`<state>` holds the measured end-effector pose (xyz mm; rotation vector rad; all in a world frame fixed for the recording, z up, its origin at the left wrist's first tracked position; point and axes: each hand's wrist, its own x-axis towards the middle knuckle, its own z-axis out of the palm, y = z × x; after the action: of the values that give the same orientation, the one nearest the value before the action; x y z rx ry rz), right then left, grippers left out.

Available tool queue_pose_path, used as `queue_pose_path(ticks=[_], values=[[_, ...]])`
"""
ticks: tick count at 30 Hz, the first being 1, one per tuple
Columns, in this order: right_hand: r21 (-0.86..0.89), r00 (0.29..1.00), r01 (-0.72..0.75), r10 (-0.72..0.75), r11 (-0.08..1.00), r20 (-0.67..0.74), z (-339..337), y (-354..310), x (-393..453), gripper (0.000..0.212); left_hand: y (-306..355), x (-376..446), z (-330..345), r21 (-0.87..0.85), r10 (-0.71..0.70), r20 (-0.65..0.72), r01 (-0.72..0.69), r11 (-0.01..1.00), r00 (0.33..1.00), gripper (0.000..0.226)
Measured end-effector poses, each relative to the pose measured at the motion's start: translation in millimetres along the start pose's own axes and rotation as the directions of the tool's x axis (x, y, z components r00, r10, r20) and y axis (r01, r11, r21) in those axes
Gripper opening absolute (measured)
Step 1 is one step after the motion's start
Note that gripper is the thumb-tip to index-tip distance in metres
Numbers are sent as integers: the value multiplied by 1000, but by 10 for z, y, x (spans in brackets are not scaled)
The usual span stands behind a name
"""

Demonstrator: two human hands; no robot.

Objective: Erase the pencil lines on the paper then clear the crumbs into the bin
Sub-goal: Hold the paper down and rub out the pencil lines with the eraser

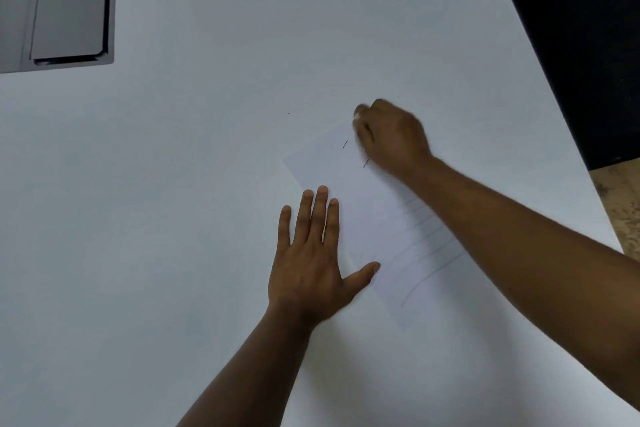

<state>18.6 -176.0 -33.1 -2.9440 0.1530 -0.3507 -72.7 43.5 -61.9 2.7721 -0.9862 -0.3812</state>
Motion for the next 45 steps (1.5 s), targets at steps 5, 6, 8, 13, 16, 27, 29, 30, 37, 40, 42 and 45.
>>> queue_pose_path(ticks=[5, 6, 8, 13, 16, 27, 29, 30, 37, 40, 42, 45], values=[[127, 999, -36, 32, 991, 32, -60, 83, -56, 24, -2, 16, 6, -18, -2, -11, 2, 1000, 1000, 105], [147, 999, -5, -2, 989, 50, -75, 42, -169, 24, -6, 15, 5, -18, -3, -15, 3, 1000, 1000, 105], [133, 994, 64, -74, 989, 74, -73, -1, -361, 24, -8, 12, 6, -17, -2, -14, 2, 1000, 1000, 105], [21, 997, -67, 68, 998, -24, -49, 314, -70, 27, 2, 19, 7, -13, -1, -7, 1, 1000, 1000, 105], [78, 993, -115, 116, 990, -9, -68, 355, 12, 26, 4, 18, 6, -16, -1, -9, 1, 1000, 1000, 105], [-7, 988, -142, 141, 990, -64, -50, 424, 20, 26, 8, 8, -10, 6, 1, -14, -1, 1000, 1000, 105], [68, 988, -152, 153, 986, -12, -90, 513, 39, 27, 7, 6, -4, 2, 2, -18, -2, 1000, 1000, 105], [96, 993, -121, 121, 988, 1, -113, 505, -19, 26, 6, 6, -2, 1, 1, -17, -1, 1000, 1000, 105], [26, 1000, -1, 2, 1000, -29, -88, 533, -292, 26, 14, 7, -7, 10, 3, -11, -3, 1000, 1000, 105], [49, 986, -154, 157, 987, -64, -97, 691, -81, 32, 15, 6, -11, 8, 1, -8, -1, 1000, 1000, 106], [91, 979, -187, 193, 978, -69, -81, 629, -65, 29, 17, 6, -12, 9, -3, -14, 3, 1000, 1000, 106], [156, 992, -89, 101, 984, -71, -49, 333, -178, 27, 19, 2, -2, 13, -3, -28, 3, 1000, 1000, 105]])
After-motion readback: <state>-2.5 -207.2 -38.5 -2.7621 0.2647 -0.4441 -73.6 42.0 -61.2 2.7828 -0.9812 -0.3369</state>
